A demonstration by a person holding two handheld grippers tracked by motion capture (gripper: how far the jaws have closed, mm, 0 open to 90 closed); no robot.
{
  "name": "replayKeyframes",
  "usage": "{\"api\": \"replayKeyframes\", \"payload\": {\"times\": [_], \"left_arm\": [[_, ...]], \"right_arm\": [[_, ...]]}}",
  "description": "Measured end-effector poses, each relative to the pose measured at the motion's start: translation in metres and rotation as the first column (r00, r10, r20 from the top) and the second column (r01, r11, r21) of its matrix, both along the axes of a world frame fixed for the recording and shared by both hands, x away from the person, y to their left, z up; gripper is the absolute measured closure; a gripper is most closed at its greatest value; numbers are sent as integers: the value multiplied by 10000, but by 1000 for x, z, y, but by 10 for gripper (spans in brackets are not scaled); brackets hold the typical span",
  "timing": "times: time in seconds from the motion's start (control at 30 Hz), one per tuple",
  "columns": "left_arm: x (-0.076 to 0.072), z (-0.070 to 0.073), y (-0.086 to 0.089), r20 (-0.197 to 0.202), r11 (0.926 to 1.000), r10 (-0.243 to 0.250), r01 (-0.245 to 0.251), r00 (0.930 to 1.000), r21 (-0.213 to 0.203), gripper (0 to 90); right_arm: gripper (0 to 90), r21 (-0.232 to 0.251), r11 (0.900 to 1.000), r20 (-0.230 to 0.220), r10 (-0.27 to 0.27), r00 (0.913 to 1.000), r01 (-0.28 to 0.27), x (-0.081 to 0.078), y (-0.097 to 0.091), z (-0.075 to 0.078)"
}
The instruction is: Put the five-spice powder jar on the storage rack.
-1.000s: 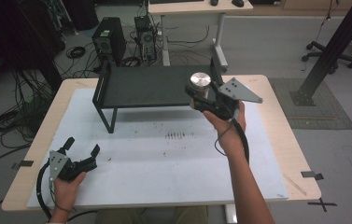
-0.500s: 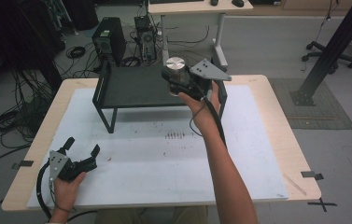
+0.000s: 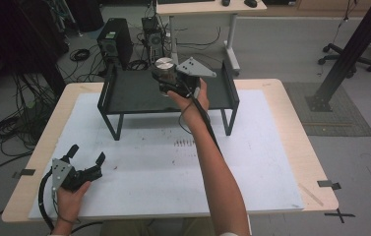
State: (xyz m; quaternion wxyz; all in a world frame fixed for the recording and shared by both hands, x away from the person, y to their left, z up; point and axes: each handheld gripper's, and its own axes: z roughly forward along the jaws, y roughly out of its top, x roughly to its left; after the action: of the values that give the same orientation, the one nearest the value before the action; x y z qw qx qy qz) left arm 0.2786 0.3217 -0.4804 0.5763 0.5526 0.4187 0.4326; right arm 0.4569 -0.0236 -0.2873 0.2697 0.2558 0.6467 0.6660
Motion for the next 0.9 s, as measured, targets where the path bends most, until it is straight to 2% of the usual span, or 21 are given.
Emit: {"api": "replayKeyframes", "payload": {"times": [0.17, 0.47, 0.9], "left_arm": [[0, 0, 0, -6, 10000, -7, 7, 10000, 5, 5], [0, 0, 0, -12, 10000, -8, 8, 10000, -5, 5], [0, 0, 0, -11, 10000, -10, 10, 10000, -10, 5]], "right_arm": [[431, 221, 9997, -51, -117, 9999, 118, 12, 9, -6], [431, 267, 9988, -103, -415, 9991, 417, 30, 23, -14], [432, 252, 9970, -372, -719, 9967, 729, 46, 36, -31]]}}
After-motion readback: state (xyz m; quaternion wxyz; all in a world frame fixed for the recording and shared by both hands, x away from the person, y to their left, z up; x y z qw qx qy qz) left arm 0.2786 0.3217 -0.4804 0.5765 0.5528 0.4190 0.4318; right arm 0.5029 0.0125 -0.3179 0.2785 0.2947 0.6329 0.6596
